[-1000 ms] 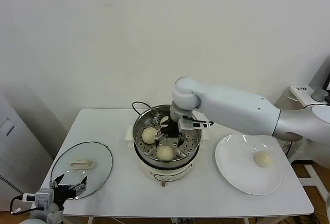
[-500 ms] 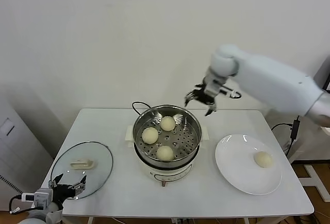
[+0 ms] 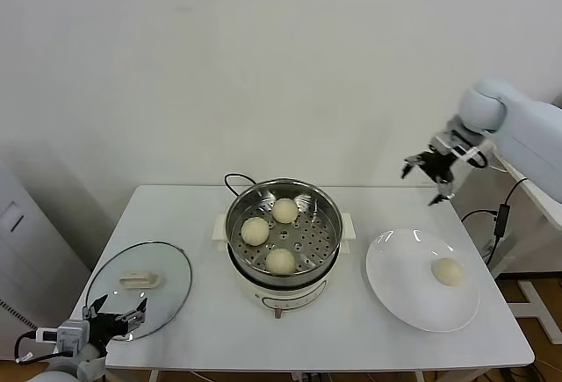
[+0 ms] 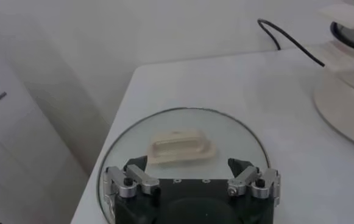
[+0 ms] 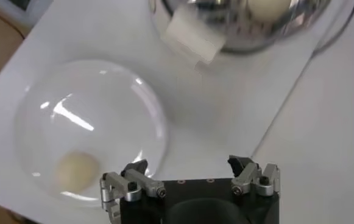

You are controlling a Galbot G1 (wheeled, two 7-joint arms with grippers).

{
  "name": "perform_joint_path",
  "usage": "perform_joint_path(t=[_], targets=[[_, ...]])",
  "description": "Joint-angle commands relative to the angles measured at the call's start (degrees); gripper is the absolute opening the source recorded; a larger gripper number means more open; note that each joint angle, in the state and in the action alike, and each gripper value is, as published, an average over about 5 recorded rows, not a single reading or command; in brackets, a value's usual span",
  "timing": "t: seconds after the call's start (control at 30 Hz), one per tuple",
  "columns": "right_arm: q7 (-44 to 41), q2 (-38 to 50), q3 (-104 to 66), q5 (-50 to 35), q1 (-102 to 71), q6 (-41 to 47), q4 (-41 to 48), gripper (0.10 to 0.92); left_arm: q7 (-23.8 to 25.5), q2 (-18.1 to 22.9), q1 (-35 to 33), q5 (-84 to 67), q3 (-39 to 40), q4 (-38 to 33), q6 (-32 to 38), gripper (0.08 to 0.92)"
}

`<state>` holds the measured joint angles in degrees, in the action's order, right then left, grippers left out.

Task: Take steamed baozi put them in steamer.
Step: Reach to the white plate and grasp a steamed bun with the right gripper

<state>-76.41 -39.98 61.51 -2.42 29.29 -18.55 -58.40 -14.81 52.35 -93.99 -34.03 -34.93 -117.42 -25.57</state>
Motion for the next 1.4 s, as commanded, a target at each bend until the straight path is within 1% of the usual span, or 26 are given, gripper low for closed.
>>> perform_joint_path(t=[0.03,0.23,0.4,0.9,1.4], targets=[[-0.26,7.54,-1.03,-0.76,-7.88,3.95,4.45,0.823,-0.04,0.02,-0.10,-0.06,-0.10,-0.05,0.00,0.823],[1.36,8.19,-6.18,3.09,-16.42,4.12,4.82,0.823,-0.06,-0.01,-0.16,0.00,-0.07,-0.17,-0.22,0.823],[3.12,7.08,-10.76,4.86,-21.59,4.03,6.30,0.823,-0.07,-0.10,-0.16,0.07,-0.01,-0.30,-0.38,0.823],[6.79,2.35,-14.93,9.96,-26.85,1.75,11.74,0.823,-0.03,-0.16,-0.44,0.06,0.05,-0.40,-0.38,0.823],[8.38,-0.63,-17.37,13.25,-30.07,1.08,13.75,0.820,-0.07,0.06,-0.48,0.38,0.21,-0.38,-0.40,0.823]])
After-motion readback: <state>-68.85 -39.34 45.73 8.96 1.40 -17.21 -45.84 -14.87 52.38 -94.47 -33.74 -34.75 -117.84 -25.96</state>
